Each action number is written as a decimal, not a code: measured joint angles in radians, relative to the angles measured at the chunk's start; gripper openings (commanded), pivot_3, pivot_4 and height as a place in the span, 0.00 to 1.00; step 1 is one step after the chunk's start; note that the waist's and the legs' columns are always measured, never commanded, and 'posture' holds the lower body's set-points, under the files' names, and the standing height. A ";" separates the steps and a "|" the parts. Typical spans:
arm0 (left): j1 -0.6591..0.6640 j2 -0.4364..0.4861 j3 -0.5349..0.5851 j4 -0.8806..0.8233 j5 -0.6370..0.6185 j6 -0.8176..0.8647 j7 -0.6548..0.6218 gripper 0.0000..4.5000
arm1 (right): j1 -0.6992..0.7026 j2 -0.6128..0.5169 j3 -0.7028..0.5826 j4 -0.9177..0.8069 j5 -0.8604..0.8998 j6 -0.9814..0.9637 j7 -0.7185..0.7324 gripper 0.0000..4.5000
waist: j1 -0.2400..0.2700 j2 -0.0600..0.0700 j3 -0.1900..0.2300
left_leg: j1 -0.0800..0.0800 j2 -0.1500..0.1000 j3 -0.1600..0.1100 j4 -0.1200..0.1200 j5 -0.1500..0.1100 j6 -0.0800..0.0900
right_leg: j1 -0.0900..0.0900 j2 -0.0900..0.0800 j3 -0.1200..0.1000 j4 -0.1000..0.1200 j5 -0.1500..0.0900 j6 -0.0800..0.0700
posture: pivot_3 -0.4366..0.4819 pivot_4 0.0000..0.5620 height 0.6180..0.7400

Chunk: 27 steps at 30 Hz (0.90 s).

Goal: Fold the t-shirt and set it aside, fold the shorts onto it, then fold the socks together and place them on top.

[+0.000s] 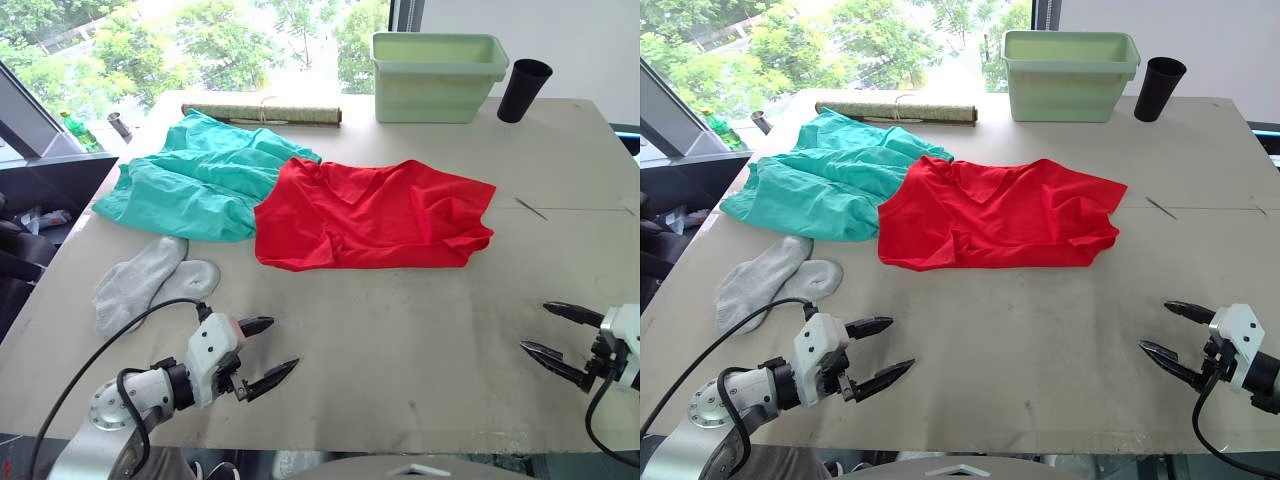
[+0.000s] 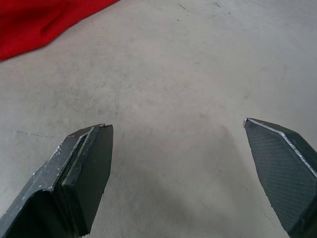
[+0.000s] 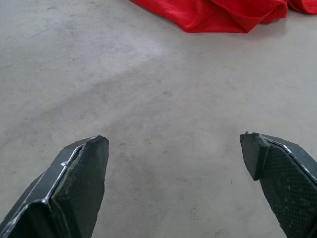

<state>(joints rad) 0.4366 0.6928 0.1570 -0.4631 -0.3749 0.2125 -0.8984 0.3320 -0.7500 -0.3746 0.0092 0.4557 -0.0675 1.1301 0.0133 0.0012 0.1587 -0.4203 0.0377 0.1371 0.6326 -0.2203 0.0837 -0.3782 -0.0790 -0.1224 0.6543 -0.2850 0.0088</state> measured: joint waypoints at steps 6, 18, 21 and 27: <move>-0.006 0.000 0.000 0.000 -0.002 -0.011 -0.015 1.00 | -0.030 0.000 0.000 0.023 -0.001 -0.006 0.012 1.00 | 0.000 0.000 0.000 | 0.000 0.000 0.000 0.000 0.000 0.000 | 0.000 0.000 0.000 0.000 0.000 0.000 | 0.48 0.27 0.97; -0.029 0.000 0.000 0.012 -0.002 -0.022 -0.044 1.00 | -0.029 0.000 0.000 0.029 -0.004 -0.011 0.018 1.00 | 0.000 0.000 0.000 | 0.000 0.000 0.000 0.000 0.000 0.000 | 0.000 0.000 0.000 0.000 0.000 0.000 | 0.48 0.27 0.97; -0.067 0.019 -0.001 0.035 -0.007 -0.034 -0.083 1.00 | -0.027 0.000 0.000 0.000 -0.003 -0.003 0.013 1.00 | 0.001 0.000 0.000 | 0.000 0.000 0.000 0.000 0.000 0.000 | 0.000 0.000 0.000 0.001 0.000 0.000 | 0.48 0.27 0.97; -0.343 0.024 -0.009 0.145 -0.009 -0.029 -0.093 1.00 | -0.103 0.000 0.024 -0.138 0.021 0.093 -0.039 1.00 | 0.001 0.000 0.000 | 0.001 0.000 0.000 0.003 0.001 -0.001 | 0.000 0.000 0.000 0.004 0.000 0.000 | 0.48 0.27 0.97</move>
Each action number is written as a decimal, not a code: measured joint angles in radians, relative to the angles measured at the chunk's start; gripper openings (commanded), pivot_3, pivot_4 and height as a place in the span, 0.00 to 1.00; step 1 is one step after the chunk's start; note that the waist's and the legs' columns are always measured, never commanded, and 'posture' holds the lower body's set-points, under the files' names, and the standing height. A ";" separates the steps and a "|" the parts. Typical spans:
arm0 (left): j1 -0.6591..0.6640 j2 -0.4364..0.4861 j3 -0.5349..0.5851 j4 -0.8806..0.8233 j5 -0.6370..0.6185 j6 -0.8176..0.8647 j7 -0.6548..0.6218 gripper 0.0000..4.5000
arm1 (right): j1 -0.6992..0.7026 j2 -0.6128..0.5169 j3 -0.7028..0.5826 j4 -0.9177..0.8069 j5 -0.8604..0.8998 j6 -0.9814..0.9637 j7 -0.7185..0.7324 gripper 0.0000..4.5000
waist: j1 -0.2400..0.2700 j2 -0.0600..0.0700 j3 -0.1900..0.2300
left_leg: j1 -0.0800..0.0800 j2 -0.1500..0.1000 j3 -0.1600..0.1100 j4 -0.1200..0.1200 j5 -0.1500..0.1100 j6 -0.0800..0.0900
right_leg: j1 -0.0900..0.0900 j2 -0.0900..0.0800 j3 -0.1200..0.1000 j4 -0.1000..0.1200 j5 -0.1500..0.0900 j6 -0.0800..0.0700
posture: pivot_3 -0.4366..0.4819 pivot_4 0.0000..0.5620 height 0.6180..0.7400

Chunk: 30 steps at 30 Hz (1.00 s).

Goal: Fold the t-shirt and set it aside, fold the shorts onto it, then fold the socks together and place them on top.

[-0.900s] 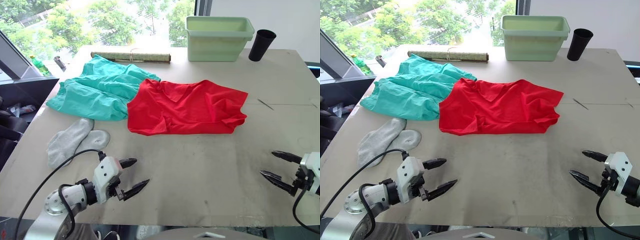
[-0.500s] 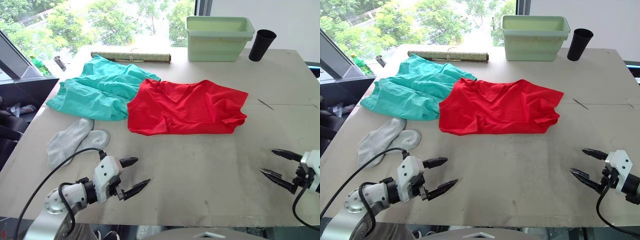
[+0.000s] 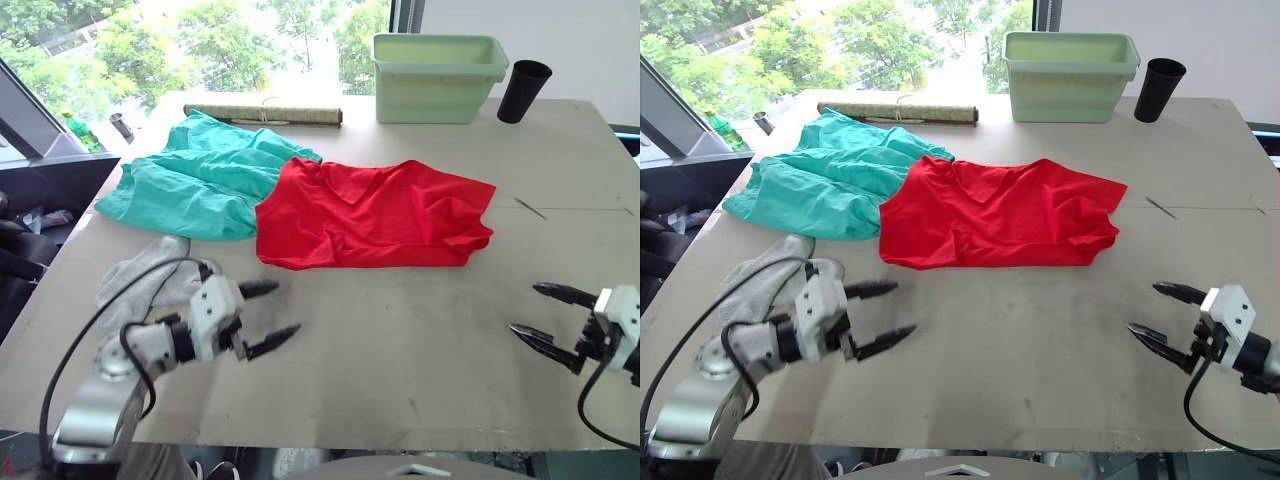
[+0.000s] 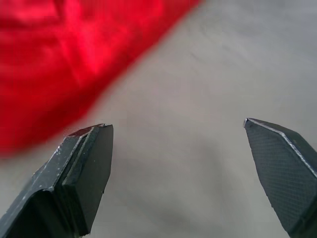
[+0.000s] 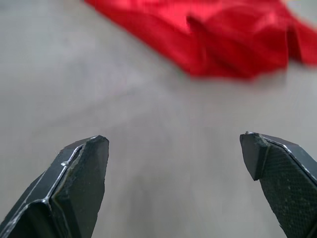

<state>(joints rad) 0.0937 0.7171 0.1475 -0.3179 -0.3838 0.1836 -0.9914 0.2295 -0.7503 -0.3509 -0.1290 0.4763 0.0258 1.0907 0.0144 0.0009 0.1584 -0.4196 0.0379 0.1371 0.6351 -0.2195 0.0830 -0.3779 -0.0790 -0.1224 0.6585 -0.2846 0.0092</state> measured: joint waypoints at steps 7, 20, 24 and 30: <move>-0.216 0.004 -0.102 0.104 0.095 -0.053 -0.007 1.00 | -0.127 0.000 0.081 -0.067 -0.002 0.128 -0.068 1.00 | -0.001 -0.001 0.000 | 0.000 0.000 0.001 0.000 0.005 0.000 | 0.000 0.001 0.000 0.000 0.003 0.001 | 0.48 0.27 0.97; -0.409 -0.074 -0.337 0.279 0.419 -0.319 0.068 0.84 | -0.289 0.032 0.204 -0.098 -0.088 0.220 -0.210 1.00 | -0.002 -0.002 0.001 | -0.001 0.000 0.002 0.000 0.005 0.000 | 0.000 0.001 0.000 0.002 0.004 0.001 | 0.48 0.27 0.97; -0.410 -0.076 -0.344 0.316 0.452 -0.343 0.096 0.49 | -0.316 0.046 0.233 -0.098 -0.115 0.232 -0.236 1.00 | -0.002 -0.002 0.001 | 0.000 0.000 0.002 0.000 0.005 0.000 | 0.000 0.002 0.000 0.004 0.004 0.001 | 0.48 0.27 0.97; -0.415 -0.076 -0.341 0.331 0.458 -0.353 0.121 0.01 | -0.382 0.068 0.300 -0.099 -0.156 0.242 -0.262 1.00 | -0.002 -0.003 0.001 | 0.000 0.000 0.002 0.001 0.005 0.000 | 0.000 0.001 0.000 0.004 0.004 0.001 | 0.48 0.27 0.97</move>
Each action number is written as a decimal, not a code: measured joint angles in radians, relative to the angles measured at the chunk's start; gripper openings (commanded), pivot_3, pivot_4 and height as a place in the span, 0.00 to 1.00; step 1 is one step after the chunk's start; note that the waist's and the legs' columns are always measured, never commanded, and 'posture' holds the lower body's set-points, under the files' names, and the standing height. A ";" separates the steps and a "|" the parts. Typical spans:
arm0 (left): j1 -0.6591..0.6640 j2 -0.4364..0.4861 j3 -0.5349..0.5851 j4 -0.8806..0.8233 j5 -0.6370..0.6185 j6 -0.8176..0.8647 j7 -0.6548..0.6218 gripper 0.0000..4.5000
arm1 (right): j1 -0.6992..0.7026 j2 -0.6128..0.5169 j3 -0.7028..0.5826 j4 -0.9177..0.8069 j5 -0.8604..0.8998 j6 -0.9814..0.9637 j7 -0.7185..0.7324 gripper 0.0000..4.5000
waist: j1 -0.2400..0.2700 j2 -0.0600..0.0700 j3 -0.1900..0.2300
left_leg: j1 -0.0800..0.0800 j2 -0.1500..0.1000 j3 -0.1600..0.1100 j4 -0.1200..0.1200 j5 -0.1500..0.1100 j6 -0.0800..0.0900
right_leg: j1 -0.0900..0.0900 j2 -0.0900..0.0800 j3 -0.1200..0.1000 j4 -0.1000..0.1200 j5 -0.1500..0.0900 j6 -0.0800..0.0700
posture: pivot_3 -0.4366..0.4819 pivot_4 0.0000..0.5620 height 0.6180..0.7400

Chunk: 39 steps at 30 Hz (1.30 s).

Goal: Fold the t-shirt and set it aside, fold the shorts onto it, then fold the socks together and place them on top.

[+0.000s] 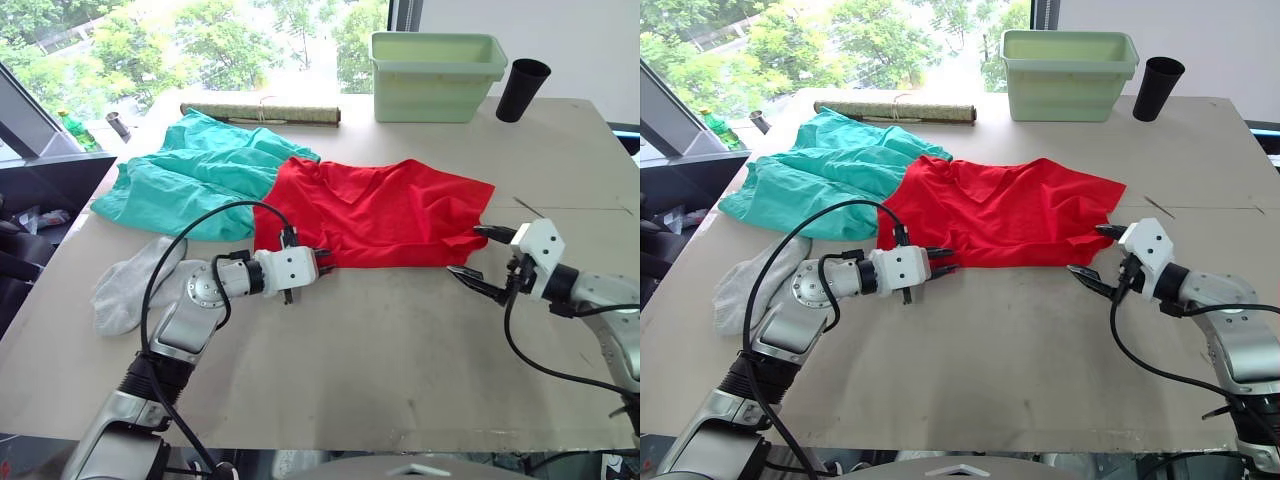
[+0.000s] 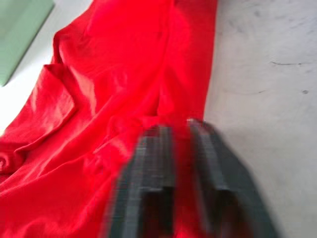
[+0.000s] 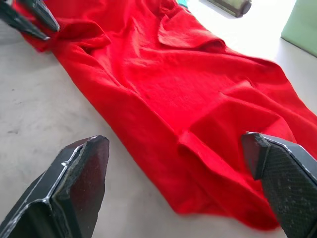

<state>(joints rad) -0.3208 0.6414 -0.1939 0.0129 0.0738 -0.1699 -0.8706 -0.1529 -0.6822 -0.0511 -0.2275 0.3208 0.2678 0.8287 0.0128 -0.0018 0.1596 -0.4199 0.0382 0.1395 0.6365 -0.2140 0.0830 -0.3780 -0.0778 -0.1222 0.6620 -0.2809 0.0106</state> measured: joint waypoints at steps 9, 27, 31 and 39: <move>0.021 -0.009 -0.002 -0.070 0.000 0.038 0.007 0.00 | -0.082 0.042 0.078 0.152 -0.157 -0.100 -0.060 0.94 | 0.000 0.000 0.000 | 0.000 0.000 0.001 0.000 0.000 0.000 | 0.000 0.000 0.000 0.000 0.000 0.000 | 0.48 0.27 0.97; 0.055 -0.006 0.032 -0.038 -0.050 -0.006 0.020 0.00 | -0.063 0.049 0.030 0.193 -0.124 -0.135 -0.040 0.01 | 0.000 0.000 0.000 | 0.000 0.000 0.001 0.000 0.000 0.000 | 0.000 0.000 0.000 0.001 0.000 0.000 | 0.48 0.27 0.97; 0.049 -0.025 0.127 -0.046 -0.235 0.138 0.000 0.00 | -0.009 -0.073 -0.057 0.105 -0.032 -0.054 0.040 0.01 | 0.001 0.000 0.000 | 0.000 0.000 0.000 0.001 0.000 0.000 | 0.000 0.000 0.000 0.001 0.000 0.000 | 0.48 0.27 0.97; -0.058 0.100 0.239 -0.108 -0.594 0.556 -0.195 0.00 | -0.035 -0.273 -0.196 0.037 0.153 0.154 0.195 0.01 | -0.003 -0.001 0.001 | 0.001 0.000 0.000 0.002 0.000 0.000 | 0.001 0.001 0.000 0.001 0.000 0.000 | 0.48 0.27 0.97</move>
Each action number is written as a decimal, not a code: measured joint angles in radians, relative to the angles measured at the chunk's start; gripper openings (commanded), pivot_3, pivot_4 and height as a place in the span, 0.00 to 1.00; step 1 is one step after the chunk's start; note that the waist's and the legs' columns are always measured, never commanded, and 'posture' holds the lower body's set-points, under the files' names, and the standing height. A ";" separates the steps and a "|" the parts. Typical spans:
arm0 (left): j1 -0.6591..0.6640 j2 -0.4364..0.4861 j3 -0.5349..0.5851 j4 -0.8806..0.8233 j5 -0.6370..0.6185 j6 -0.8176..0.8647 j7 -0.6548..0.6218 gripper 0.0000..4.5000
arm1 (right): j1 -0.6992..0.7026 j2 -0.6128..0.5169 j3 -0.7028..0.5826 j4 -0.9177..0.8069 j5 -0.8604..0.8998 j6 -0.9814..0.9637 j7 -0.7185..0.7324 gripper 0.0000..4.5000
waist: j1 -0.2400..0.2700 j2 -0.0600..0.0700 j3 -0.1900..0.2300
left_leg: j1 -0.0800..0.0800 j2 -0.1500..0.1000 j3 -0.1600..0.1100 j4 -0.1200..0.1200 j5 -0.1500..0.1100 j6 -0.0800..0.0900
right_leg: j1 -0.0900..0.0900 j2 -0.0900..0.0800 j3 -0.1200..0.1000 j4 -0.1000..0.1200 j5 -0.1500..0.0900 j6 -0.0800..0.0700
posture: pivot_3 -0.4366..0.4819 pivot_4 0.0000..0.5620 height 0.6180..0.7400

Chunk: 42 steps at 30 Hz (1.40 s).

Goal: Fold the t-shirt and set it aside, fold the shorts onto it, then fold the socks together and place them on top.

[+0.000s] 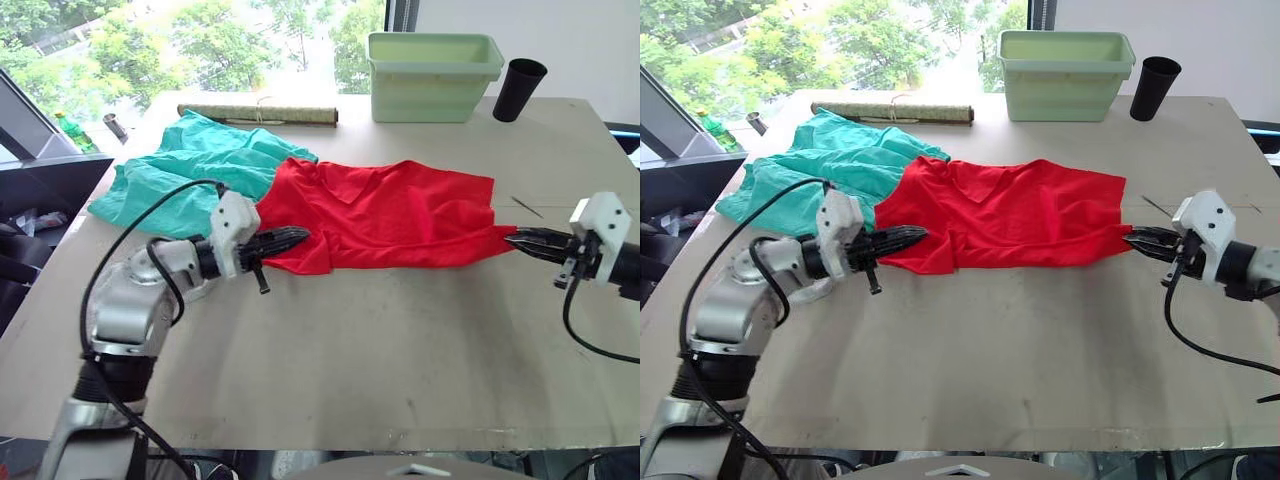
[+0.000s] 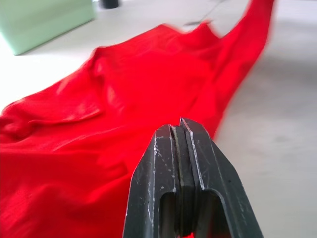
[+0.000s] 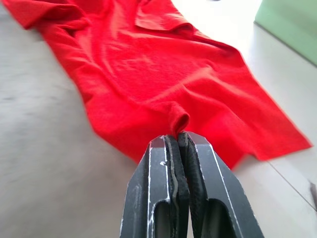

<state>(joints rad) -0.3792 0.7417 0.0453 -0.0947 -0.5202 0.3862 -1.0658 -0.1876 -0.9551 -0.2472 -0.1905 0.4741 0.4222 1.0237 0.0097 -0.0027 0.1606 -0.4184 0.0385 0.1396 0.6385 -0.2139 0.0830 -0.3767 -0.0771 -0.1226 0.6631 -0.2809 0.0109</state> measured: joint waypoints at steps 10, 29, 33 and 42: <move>-1.016 -0.195 -0.023 1.155 0.330 -0.465 0.281 0.00 | -0.956 0.172 0.216 1.028 -0.453 -0.562 -0.395 0.01 | -0.003 -0.004 0.006 | -0.017 -0.002 0.006 0.007 0.004 0.007 | -0.014 0.000 0.002 -0.001 0.007 0.004 | 0.48 0.27 0.97; -0.982 -0.329 0.022 1.353 0.438 -0.605 0.049 0.00 | -0.735 0.217 0.177 0.810 -0.322 -0.617 -0.288 0.01 | -0.040 -0.004 0.008 | -0.021 0.000 0.016 0.015 0.005 0.008 | -0.023 0.001 0.008 0.015 0.007 0.011 | 0.48 0.27 0.97; -0.804 -0.407 -0.041 1.222 0.466 -0.618 0.005 0.00 | -0.516 0.173 0.165 0.368 -0.187 -0.296 -0.226 0.01 | -0.029 -0.002 0.005 | -0.014 0.000 0.016 0.010 0.005 0.008 | -0.018 0.000 0.009 0.015 0.005 0.009 | 0.48 0.27 0.97; -0.715 -0.624 -0.211 1.257 0.657 -0.684 0.250 0.30 | -0.369 0.204 0.146 0.218 -0.187 -0.156 -0.310 0.00 | -0.017 -0.006 0.006 | -0.015 0.000 0.016 0.013 0.005 0.008 | -0.018 -0.001 0.009 0.016 0.006 0.008 | 0.48 0.27 0.97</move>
<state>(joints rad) -1.0944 0.1180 -0.1654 1.1619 0.1363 -0.2977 -0.8160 -0.5562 -0.7511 -0.1012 0.0271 0.2868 0.2657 0.7133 -0.0075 -0.0088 0.1664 -0.4334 0.0387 0.1558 0.6518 -0.2092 0.0911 -0.3950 -0.0783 -0.1135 0.6787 -0.2752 0.0194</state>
